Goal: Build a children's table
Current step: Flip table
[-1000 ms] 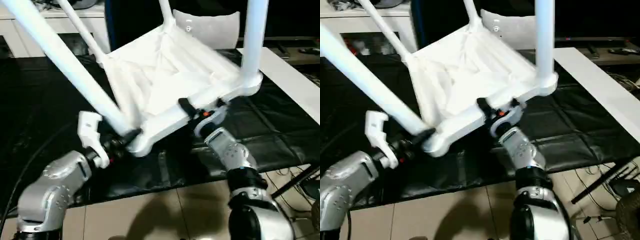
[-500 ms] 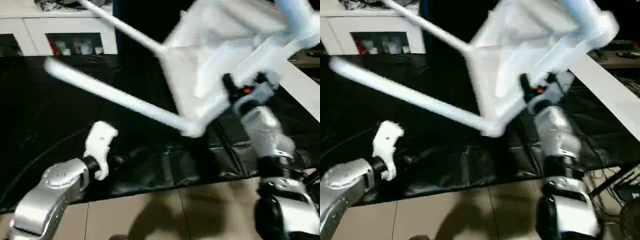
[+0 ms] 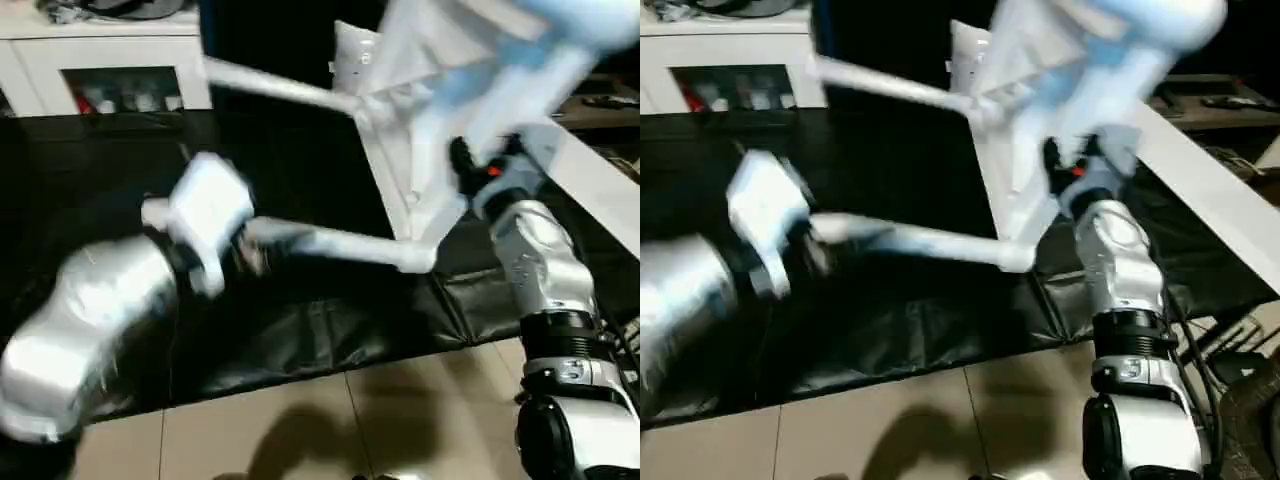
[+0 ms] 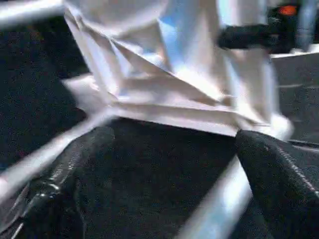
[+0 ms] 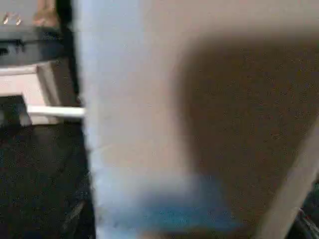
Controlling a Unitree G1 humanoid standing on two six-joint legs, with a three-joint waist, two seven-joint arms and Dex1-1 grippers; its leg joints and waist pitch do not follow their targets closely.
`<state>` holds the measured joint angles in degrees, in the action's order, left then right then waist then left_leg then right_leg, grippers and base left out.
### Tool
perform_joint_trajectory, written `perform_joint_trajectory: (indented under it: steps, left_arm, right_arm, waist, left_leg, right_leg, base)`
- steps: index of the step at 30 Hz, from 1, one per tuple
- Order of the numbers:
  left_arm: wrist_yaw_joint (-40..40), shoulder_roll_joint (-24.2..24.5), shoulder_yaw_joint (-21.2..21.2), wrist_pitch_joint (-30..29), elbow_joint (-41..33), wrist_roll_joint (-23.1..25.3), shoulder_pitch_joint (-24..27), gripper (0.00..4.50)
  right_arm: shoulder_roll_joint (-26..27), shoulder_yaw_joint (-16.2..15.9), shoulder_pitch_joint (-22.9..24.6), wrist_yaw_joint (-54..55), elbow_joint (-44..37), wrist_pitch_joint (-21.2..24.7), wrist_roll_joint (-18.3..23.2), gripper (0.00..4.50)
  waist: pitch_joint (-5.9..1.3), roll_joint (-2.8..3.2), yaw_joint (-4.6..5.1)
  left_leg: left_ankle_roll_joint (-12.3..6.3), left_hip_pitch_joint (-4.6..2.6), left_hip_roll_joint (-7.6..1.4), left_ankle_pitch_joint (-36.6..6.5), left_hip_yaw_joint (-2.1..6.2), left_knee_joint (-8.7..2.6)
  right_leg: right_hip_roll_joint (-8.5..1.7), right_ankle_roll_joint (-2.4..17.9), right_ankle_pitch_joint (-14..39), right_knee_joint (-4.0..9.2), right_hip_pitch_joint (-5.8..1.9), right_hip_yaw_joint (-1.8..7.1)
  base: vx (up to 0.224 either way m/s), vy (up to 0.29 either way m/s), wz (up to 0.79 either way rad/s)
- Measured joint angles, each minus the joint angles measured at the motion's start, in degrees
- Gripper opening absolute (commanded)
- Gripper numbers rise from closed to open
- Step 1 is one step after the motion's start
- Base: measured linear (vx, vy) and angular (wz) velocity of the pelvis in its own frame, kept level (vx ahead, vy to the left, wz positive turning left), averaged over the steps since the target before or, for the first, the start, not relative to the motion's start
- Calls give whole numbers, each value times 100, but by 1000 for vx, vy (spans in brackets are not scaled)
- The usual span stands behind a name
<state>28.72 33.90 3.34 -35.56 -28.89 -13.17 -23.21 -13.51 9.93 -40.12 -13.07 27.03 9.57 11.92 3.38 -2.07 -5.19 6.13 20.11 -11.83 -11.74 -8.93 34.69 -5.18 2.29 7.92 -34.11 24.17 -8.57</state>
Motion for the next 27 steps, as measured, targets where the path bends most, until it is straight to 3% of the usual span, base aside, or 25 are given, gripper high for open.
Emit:
perform_joint_trajectory:
  steps: [6, 8, 12, 13, 20, 23, 27]
  left_arm:
    - [-219, 103, 279, 205, 253, 603, -283, 450]
    - [-343, -65, 402, 315, 349, 716, -308, 450]
    - [-582, -274, 492, 561, 470, 926, -335, 450]
    - [-653, -296, 502, 625, 525, 985, -334, 450]
    - [-1156, -739, 697, 2125, 1436, 1529, -79, 450]
    - [-1146, -754, 915, 2246, 1675, 1589, 76, 450]
    - [-1418, -751, 946, 2598, 1785, 1869, 86, 450]
  right_arm:
    - [75, -183, -27, 192, -148, 196, -196, 192]
    - [127, -286, -28, 290, -235, 332, -281, 246]
    - [181, -471, -23, 392, -268, 385, -444, 270]
    - [198, -500, -11, 417, -243, 383, -511, 294]
    - [377, -712, 142, 774, 803, -118, -937, 294]
    - [381, -723, 140, 828, 825, -174, -958, 294]
    - [459, -654, 125, 830, 1017, -284, -910, 256]
  waist:
    - [-10, -26, -22]
    - [-17, -39, -14]
    - [-29, -57, -3]
    - [-31, -61, 4]
    - [-33, -69, -8]
    - [-33, -69, -6]
    - [-33, -69, 4]
  left_leg:
    - [1, -3, 1, 1, 7, 5]
    - [2, -6, 1, 1, 11, 8]
    - [4, -12, 0, 2, 15, 9]
    - [4, -12, 0, 3, 16, 9]
    - [2, 3, 3, 1, 22, 17]
    - [3, 2, 1, 1, 26, 15]
    - [3, -1, 0, 2, 28, 15]
  right_leg:
    - [0, 0, 0, -2, -9, 0]
    - [0, 1, 0, -3, -15, -1]
    - [1, 1, 0, -8, -19, -5]
    - [1, 1, 0, -7, -19, -5]
    - [-2, 0, 0, -2, -15, -7]
    - [0, 0, 0, -6, -14, -10]
    - [0, 0, 0, -7, -16, -10]
  base:
    - [0, 0, 0]
    - [0, 0, 0]
    - [0, 0, 0]
    - [0, 0, 0]
    - [0, 0, 0]
    - [0, 0, 0]
    - [0, 0, 0]
